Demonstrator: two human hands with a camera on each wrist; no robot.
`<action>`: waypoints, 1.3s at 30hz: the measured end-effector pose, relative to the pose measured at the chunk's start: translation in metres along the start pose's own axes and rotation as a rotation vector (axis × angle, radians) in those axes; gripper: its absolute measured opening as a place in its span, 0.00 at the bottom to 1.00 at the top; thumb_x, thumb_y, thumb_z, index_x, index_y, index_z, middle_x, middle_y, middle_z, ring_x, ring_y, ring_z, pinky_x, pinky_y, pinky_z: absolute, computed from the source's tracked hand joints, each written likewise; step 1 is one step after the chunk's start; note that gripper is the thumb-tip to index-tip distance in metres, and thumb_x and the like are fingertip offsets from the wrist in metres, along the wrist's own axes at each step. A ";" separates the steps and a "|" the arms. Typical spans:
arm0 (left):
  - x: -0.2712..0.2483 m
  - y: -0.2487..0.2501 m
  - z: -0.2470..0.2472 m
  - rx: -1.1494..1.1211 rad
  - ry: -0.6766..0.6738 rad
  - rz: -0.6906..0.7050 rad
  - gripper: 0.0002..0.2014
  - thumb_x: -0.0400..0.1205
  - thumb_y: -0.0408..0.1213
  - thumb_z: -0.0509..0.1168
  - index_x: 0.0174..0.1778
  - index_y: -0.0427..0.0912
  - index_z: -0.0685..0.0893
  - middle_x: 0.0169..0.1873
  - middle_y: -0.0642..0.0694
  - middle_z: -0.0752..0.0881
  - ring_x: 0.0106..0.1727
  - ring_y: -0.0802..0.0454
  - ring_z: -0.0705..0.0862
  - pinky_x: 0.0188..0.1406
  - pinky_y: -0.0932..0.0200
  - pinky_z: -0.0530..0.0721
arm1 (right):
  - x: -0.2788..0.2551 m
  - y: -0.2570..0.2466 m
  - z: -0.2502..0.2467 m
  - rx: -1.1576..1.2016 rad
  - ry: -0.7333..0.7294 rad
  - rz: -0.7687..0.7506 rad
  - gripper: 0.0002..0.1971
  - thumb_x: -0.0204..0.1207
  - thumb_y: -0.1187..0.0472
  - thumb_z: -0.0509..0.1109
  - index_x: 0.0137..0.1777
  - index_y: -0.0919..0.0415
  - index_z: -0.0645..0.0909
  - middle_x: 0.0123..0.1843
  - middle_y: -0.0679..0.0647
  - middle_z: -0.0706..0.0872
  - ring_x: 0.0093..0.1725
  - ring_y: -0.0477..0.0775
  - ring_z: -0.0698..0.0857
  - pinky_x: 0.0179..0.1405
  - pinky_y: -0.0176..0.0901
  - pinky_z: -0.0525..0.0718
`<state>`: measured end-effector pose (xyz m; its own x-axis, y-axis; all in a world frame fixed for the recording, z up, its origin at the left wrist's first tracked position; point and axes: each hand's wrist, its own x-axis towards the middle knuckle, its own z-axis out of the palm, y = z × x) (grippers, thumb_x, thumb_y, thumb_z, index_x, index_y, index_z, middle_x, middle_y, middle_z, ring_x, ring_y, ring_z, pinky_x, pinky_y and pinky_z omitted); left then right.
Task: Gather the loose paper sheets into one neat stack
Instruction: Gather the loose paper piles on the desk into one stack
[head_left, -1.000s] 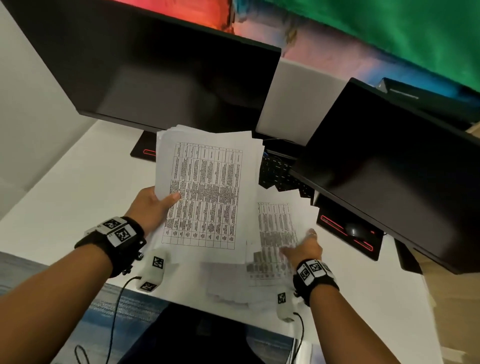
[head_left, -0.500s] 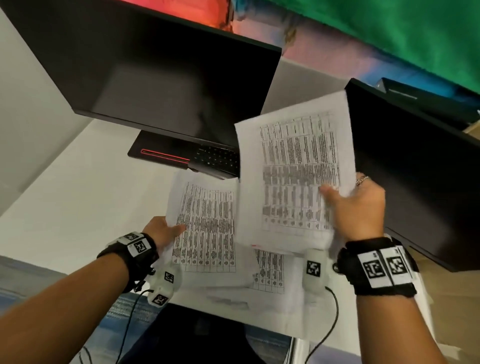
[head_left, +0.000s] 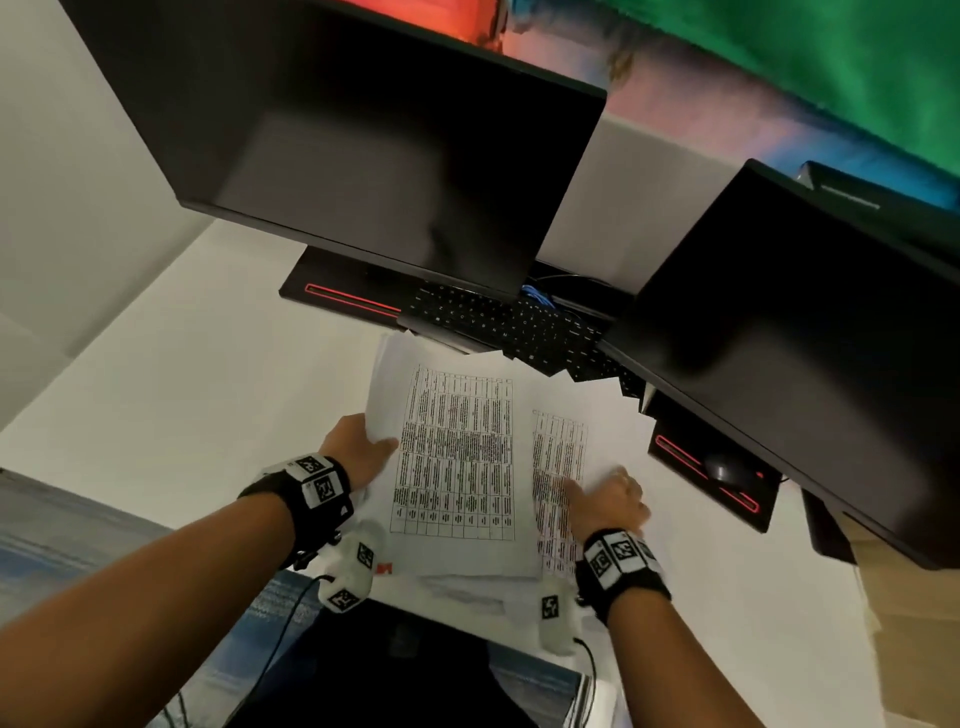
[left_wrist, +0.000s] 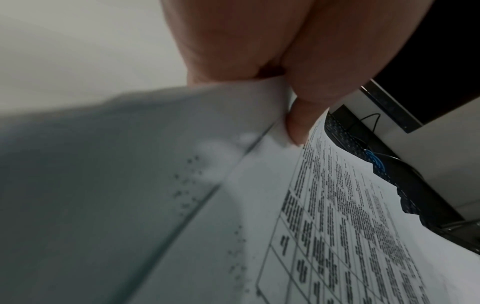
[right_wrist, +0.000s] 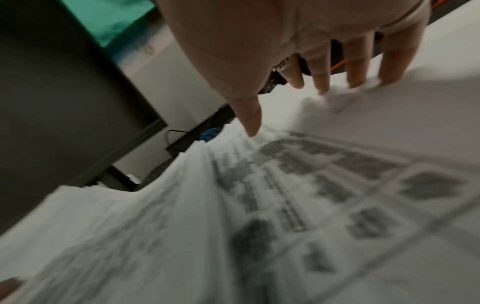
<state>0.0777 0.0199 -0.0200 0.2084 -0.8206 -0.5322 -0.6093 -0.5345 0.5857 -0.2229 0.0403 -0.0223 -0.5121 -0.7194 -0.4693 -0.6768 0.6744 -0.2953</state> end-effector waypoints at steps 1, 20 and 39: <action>0.000 0.000 -0.001 0.008 0.000 0.011 0.17 0.84 0.40 0.67 0.62 0.31 0.84 0.45 0.40 0.85 0.45 0.41 0.83 0.43 0.55 0.77 | 0.004 0.010 -0.003 -0.027 -0.004 0.020 0.48 0.74 0.40 0.73 0.85 0.63 0.56 0.84 0.61 0.63 0.79 0.69 0.64 0.74 0.68 0.71; 0.002 -0.009 -0.018 0.006 -0.039 0.037 0.15 0.84 0.41 0.68 0.60 0.34 0.84 0.45 0.39 0.88 0.41 0.43 0.84 0.41 0.56 0.80 | 0.031 0.029 -0.041 0.046 -0.021 -0.037 0.37 0.70 0.55 0.83 0.76 0.67 0.73 0.72 0.64 0.81 0.71 0.65 0.80 0.68 0.54 0.81; -0.002 -0.008 -0.022 -0.049 -0.031 -0.003 0.16 0.85 0.41 0.68 0.64 0.35 0.84 0.50 0.40 0.89 0.47 0.44 0.85 0.47 0.55 0.79 | -0.018 -0.013 -0.079 0.241 0.143 -0.256 0.14 0.72 0.62 0.80 0.55 0.59 0.82 0.52 0.58 0.90 0.50 0.61 0.89 0.51 0.56 0.91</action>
<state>0.0986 0.0210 -0.0102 0.1862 -0.8127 -0.5521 -0.5700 -0.5471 0.6131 -0.2463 0.0311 0.0560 -0.4227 -0.8740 -0.2396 -0.6569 0.4776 -0.5835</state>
